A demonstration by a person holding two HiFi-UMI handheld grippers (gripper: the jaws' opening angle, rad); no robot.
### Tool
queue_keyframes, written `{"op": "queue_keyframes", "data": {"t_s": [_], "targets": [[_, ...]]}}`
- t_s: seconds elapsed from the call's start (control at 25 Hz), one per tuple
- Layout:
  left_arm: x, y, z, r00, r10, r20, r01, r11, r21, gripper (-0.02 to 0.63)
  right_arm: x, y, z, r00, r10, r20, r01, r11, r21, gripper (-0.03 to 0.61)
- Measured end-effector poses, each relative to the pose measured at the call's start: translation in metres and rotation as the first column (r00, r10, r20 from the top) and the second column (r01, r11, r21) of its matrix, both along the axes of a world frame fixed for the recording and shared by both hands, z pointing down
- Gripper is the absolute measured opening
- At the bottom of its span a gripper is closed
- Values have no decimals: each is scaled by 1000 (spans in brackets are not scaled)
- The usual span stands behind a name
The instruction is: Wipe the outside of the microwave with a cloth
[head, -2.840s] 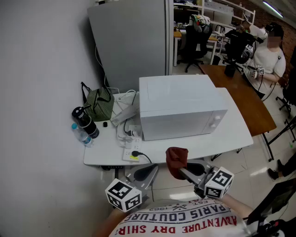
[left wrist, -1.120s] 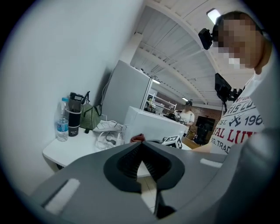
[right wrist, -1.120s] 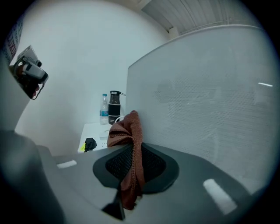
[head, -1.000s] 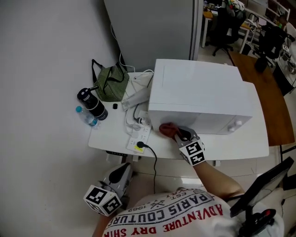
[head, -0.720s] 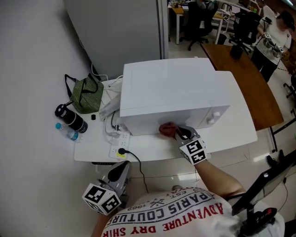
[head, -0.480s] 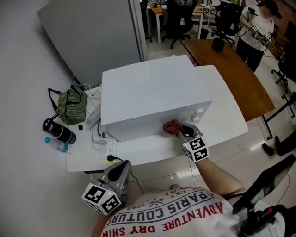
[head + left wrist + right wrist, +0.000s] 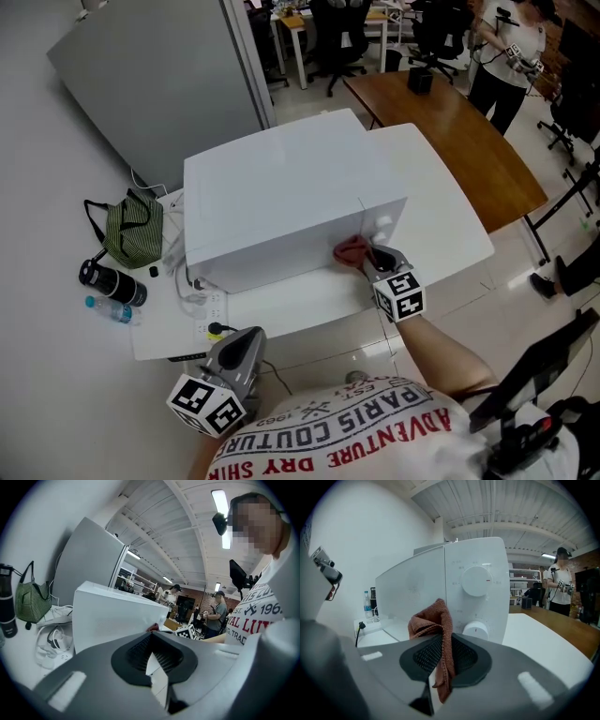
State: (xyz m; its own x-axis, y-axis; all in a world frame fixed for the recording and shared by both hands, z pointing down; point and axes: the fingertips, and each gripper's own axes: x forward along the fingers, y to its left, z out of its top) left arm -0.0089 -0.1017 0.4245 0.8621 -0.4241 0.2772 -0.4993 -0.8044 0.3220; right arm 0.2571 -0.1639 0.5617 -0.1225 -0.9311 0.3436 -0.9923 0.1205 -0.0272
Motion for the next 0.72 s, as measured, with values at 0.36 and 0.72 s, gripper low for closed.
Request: {"op": "queue_keyframes", "data": {"t_s": [0.36, 0.72], "targets": [[-31, 5, 4, 998, -64, -20, 64, 998, -13, 2, -75, 20, -21, 981, -193, 23, 191, 980, 63, 43], [-118, 19, 7, 968, -250, -17, 250, 968, -18, 2, -209, -20, -75, 913, -407, 34, 391, 894, 218, 43]]}}
